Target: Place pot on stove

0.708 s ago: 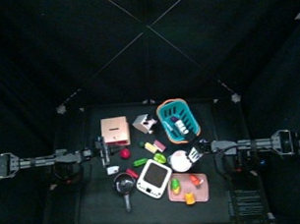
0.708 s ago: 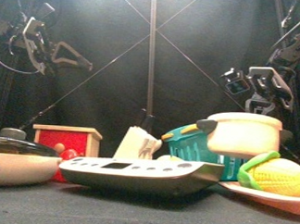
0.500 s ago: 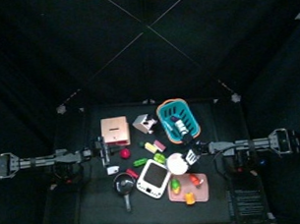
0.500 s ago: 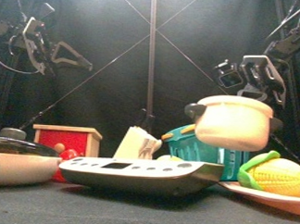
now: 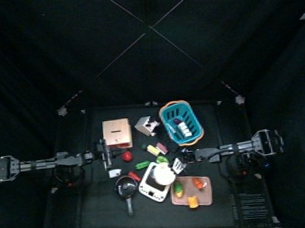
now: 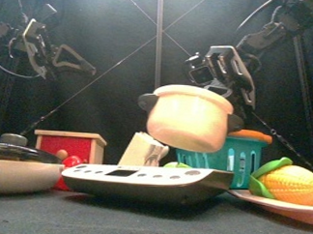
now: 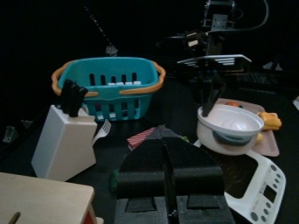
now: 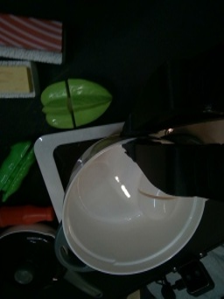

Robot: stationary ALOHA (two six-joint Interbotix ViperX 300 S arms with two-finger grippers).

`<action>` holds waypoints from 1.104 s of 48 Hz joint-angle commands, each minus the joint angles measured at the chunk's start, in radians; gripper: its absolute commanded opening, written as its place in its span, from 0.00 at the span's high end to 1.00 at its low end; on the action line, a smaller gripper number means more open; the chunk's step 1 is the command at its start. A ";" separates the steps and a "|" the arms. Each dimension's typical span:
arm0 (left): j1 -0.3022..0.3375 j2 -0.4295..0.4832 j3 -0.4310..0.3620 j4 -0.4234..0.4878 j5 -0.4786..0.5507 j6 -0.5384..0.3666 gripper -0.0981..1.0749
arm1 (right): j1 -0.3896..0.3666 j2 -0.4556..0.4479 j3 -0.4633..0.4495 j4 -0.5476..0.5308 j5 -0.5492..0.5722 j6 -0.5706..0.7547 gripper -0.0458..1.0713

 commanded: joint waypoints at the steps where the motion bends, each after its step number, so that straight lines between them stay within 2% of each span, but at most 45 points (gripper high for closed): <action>1: 0.000 0.002 -0.011 0.000 -0.005 0.000 0.91 | 0.006 0.017 -0.069 0.005 -0.005 0.002 0.54; 10: 0.000 0.002 -0.009 0.000 -0.003 0.000 0.91 | 0.023 0.074 -0.144 0.015 0.031 0.000 0.53; 24: 0.000 0.000 -0.009 0.000 -0.003 0.000 0.91 | 0.032 0.138 -0.241 0.012 0.195 -0.002 0.53; 44: 0.000 0.002 -0.008 0.000 -0.003 0.000 0.91 | 0.035 0.189 -0.291 -0.017 0.219 -0.002 0.53; 53: 0.000 0.000 -0.006 0.000 -0.003 0.000 0.91 | 0.034 0.192 -0.293 -0.017 0.221 0.003 0.47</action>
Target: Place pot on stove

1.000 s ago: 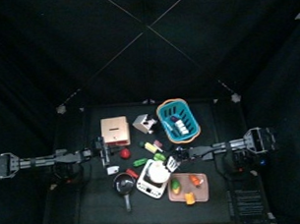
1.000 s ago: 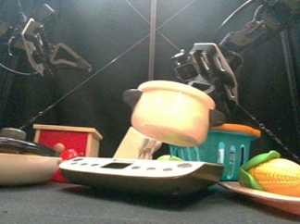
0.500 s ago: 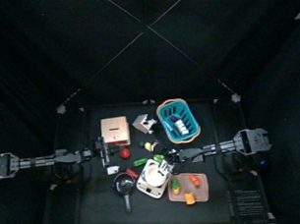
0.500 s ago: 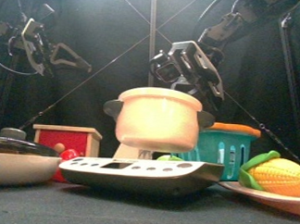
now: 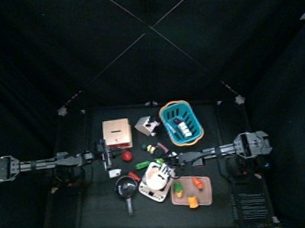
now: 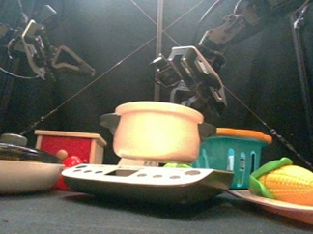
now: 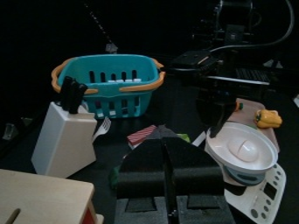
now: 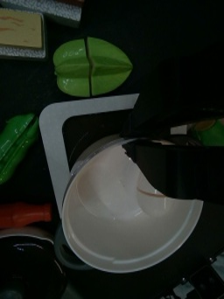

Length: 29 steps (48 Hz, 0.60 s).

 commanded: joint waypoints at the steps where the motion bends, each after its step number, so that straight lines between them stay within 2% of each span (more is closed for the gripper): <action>1: -0.002 0.002 -0.012 0.002 -0.003 0.000 0.91 | -0.002 -0.018 -0.025 0.003 -0.002 0.000 0.46; 19: -0.002 0.002 -0.012 0.002 -0.005 0.000 0.91 | -0.006 -0.023 -0.028 -0.012 0.017 -0.005 0.27; 29: -0.002 0.002 -0.012 0.002 -0.005 0.000 0.91 | -0.006 -0.032 -0.051 -0.043 0.080 -0.006 0.26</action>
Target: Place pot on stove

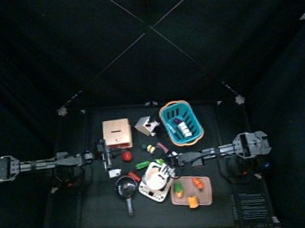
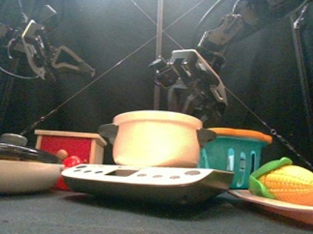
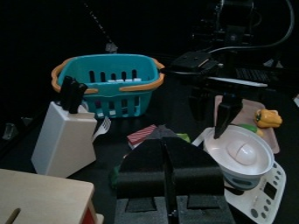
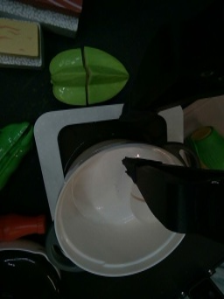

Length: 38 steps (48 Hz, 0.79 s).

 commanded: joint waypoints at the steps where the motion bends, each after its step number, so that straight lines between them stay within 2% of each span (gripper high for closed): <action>1: 0.000 0.000 -0.012 0.002 -0.005 0.000 0.91 | -0.002 -0.040 -0.035 -0.012 0.014 -0.002 0.26; 38: 0.002 0.000 -0.009 0.002 -0.005 0.000 0.91 | -0.003 -0.049 -0.044 -0.018 0.057 -0.009 0.27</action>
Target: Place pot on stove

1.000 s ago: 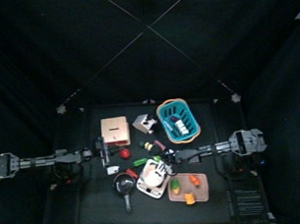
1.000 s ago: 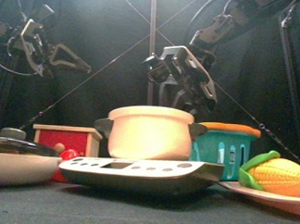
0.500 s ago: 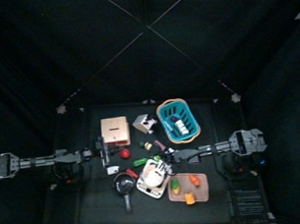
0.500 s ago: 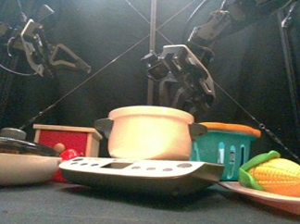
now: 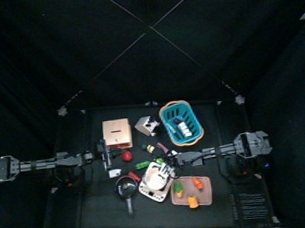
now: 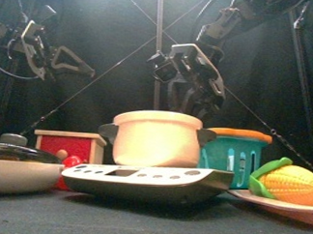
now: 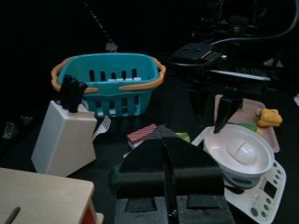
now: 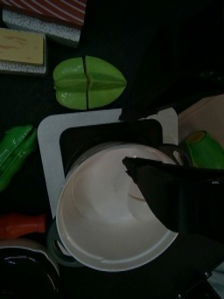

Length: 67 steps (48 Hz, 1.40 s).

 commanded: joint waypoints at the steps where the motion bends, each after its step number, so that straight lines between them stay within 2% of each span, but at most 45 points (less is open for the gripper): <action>1: 0.002 0.002 -0.012 0.000 -0.005 0.000 0.91 | -0.002 -0.041 -0.014 -0.002 -0.002 -0.003 0.27; 19: 0.005 0.002 -0.009 0.000 -0.003 0.000 0.91 | -0.002 -0.006 -0.018 -0.012 -0.005 -0.002 0.28; 37: 0.005 0.002 -0.009 0.002 -0.005 0.002 0.91 | -0.003 0.008 -0.034 -0.048 0.008 -0.018 0.44; 42: 0.005 0.002 -0.009 0.002 -0.003 0.003 0.91 | -0.005 -0.002 -0.044 -0.098 0.031 -0.084 0.45; 49: 0.005 0.002 -0.009 0.002 -0.003 0.003 0.91 | -0.012 -0.002 -0.060 -0.107 0.037 -0.190 0.45; 67: 0.005 0.002 -0.008 0.002 -0.003 0.003 0.91 | -0.054 -0.005 -0.066 -0.020 -0.021 -0.488 0.45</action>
